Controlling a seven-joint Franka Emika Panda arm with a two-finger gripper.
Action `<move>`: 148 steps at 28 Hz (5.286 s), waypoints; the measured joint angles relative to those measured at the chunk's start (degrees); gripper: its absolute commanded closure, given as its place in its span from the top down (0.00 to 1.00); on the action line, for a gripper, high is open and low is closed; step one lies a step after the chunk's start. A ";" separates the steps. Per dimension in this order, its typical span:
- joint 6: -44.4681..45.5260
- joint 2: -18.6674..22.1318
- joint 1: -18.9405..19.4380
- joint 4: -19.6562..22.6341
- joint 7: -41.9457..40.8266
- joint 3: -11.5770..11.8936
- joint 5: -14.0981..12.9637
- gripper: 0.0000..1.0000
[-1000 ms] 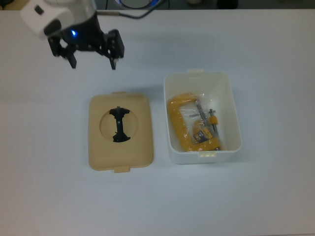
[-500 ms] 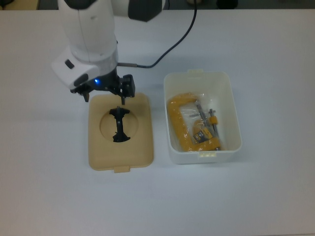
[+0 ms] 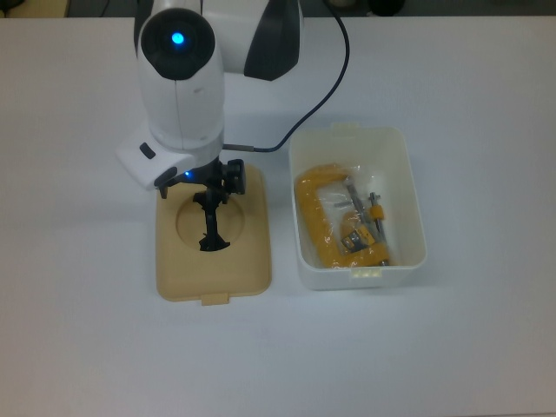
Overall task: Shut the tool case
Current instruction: 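Lower the gripper onto the black handle of the tan lid, then close the gripper on the black lid handle, then lift the tan lid and carry it over the white box, then lower the lid onto the box rim and press it down, then open the gripper and raise it off the handle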
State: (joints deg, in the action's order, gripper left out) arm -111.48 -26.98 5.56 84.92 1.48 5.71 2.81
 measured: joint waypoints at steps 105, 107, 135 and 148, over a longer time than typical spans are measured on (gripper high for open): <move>7.82 4.05 12.50 -8.89 11.40 -3.58 -1.16 0.00; 7.23 3.59 12.71 -8.89 11.40 -4.10 -1.16 0.00; 6.90 2.19 14.78 -8.91 11.59 -5.32 -1.13 1.00; 12.78 3.11 14.70 -9.60 12.58 -5.15 -0.99 1.00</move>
State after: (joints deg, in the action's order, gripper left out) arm -98.71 -23.88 20.26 75.32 14.06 0.56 1.82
